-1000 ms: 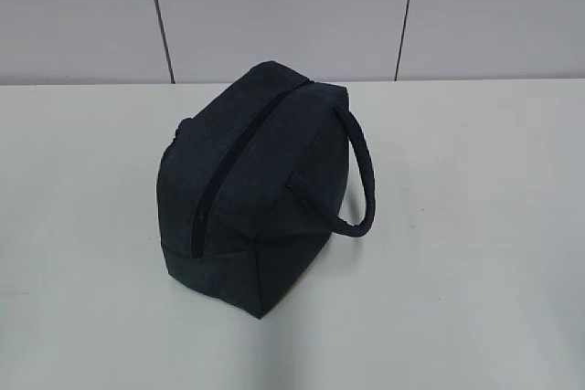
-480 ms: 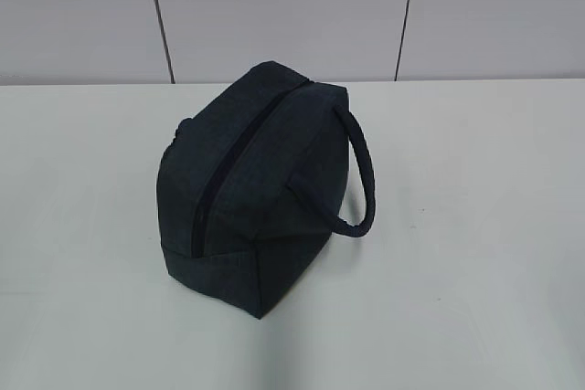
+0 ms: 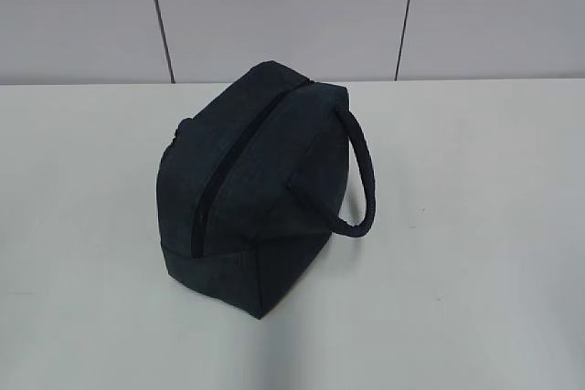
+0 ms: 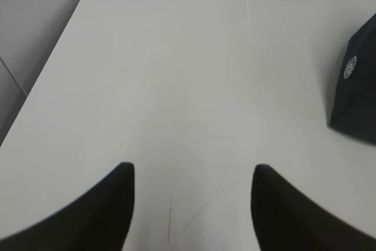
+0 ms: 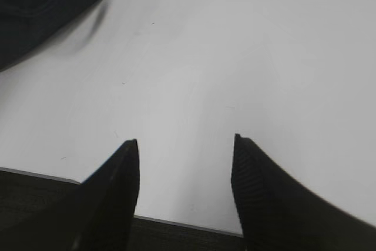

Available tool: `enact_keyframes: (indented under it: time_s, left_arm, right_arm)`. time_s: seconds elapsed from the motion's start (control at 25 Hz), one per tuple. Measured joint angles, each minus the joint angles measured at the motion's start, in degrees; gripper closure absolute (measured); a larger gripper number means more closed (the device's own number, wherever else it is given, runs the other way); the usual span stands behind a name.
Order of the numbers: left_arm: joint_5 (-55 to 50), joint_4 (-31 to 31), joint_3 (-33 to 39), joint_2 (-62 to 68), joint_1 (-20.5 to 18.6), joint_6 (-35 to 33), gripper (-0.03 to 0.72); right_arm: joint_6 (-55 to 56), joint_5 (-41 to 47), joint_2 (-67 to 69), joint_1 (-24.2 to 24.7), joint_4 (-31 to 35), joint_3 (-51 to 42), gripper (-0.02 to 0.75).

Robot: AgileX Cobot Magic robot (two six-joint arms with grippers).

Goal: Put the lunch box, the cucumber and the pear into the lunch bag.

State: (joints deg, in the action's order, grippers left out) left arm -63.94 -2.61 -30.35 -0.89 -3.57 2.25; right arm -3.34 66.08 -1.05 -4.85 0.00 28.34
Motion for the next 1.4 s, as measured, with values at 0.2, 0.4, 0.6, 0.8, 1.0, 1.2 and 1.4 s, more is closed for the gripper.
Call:
enact_keyframes:
  time_s: [0.2,0.4,0.6,0.8,1.0,1.2,1.4]
  left_arm:
    - [0.0,0.0,0.0,0.0,0.0,0.0,0.306]
    - [0.0,0.0,0.0,0.0,0.0,0.0,0.320]
    - [0.0,0.0,0.0,0.0,0.0,0.0,0.351]
    - [0.0,0.0,0.0,0.0,0.0,0.0,0.358]
    - [0.0,0.0,0.0,0.0,0.0,0.0,0.374]
    - [0.0,0.0,0.0,0.0,0.0,0.0,0.393]
    - [0.0,0.0,0.0,0.0,0.0,0.0,0.398]
  right_arm:
    - [0.0,0.0,0.0,0.0,0.0,0.0,0.333]
    - [0.0,0.0,0.0,0.0,0.0,0.0,0.333]
    - [0.0,0.0,0.0,0.0,0.0,0.0,0.333]
    - [0.0,0.0,0.0,0.0,0.0,0.0,0.333]
    - [0.1,0.0,0.0,0.0,0.0,0.0,0.333]
    - [0.1,0.0,0.0,0.0,0.0,0.0,0.333]
    - [0.1,0.0,0.0,0.0,0.0,0.0,0.333]
